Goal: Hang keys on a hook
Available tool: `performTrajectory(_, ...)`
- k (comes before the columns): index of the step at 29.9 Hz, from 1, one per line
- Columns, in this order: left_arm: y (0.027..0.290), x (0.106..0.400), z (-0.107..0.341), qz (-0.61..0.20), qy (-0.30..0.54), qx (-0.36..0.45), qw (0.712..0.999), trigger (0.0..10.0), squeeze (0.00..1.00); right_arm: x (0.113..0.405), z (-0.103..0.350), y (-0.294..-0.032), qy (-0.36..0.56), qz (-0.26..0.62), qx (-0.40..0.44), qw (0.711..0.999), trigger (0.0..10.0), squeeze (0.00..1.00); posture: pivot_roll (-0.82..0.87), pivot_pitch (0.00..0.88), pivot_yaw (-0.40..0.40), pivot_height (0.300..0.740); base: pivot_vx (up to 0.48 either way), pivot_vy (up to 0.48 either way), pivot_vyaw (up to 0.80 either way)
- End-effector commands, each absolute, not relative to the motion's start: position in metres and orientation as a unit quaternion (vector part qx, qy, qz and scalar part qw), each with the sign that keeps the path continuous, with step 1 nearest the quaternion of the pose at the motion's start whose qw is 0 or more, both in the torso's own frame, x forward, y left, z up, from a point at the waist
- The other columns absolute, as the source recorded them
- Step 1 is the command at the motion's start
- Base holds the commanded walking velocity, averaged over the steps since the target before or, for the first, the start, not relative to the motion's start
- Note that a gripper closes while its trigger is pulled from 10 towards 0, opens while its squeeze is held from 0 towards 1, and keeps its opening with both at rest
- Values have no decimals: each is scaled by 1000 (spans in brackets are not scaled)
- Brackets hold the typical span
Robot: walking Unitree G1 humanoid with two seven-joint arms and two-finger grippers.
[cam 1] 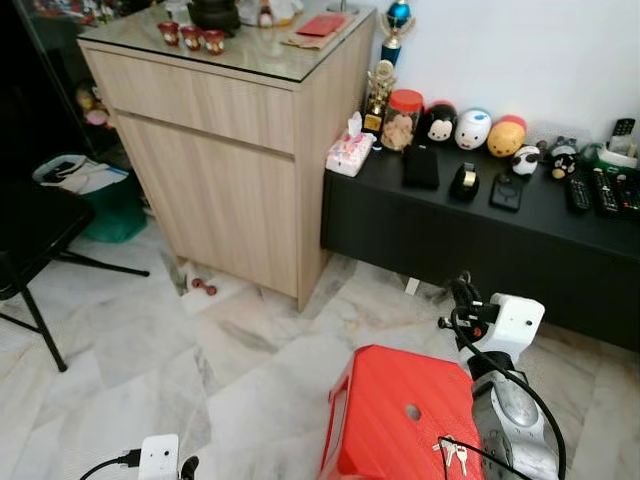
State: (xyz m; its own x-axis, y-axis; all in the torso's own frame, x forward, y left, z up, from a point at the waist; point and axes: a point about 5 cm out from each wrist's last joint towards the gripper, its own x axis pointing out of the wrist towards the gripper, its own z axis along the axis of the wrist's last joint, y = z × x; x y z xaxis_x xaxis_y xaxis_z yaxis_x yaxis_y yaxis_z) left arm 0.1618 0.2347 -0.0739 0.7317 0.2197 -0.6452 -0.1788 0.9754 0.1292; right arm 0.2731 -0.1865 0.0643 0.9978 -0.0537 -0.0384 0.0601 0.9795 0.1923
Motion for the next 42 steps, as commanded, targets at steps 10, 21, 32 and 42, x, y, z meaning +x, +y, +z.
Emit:
performTrajectory(10, 232, 158, -77, 101, 364, 21, 926, 10000, 0, 280, 65, -188, 11, -41, 98, 994, 10000, 0, -26, 0, -34, 740, -370, 0, 0)
performTrajectory(21, 233, 160, -77, 100, 364, 20, 926, 10000, 0, 287, 66, -180, 7, -30, 102, 994, 10000, 0, -26, 0, -31, 740, -376, 0, 0)
performTrajectory(32, 235, 159, -77, 102, 369, 18, 924, 10000, 0, 291, 67, -186, 3, -46, 100, 994, 10000, 0, -27, 0, -18, 740, -316, 0, 0)
performTrajectory(42, 238, 156, -78, 98, 384, 34, 918, 10000, 0, 294, 66, -182, 7, -45, 104, 994, 10000, 0, -4, 0, -34, 740, 0, -32, 0)
